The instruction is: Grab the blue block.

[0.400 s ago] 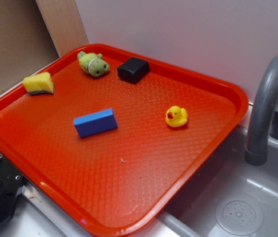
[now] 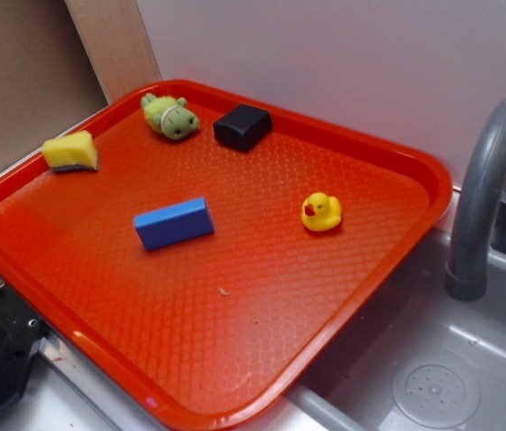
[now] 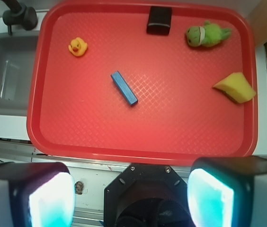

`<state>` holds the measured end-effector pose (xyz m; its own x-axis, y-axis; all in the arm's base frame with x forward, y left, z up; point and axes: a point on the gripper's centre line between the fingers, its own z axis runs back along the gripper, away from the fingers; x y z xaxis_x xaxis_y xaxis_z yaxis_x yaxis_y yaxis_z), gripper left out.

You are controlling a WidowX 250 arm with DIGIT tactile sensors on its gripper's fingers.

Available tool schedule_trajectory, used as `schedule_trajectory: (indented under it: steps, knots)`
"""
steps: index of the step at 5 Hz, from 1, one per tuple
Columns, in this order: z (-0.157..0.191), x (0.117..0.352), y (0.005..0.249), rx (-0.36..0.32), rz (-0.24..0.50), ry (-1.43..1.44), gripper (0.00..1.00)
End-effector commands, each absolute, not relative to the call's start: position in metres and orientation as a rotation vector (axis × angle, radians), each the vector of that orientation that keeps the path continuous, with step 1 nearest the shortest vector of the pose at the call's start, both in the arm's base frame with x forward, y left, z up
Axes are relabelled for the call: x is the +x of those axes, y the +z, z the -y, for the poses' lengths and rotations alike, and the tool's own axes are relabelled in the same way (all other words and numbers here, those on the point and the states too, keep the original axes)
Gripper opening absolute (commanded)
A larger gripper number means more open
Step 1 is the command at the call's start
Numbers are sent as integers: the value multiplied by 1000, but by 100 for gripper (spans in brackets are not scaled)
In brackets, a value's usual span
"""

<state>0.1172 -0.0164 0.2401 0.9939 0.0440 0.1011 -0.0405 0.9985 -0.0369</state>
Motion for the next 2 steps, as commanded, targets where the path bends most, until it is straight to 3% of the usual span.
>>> schedule_trajectory:
  steps: [1,2]
  knots:
    - [37,121,249,36,57,138,100]
    - [50,135,231,65,15,-34,100]
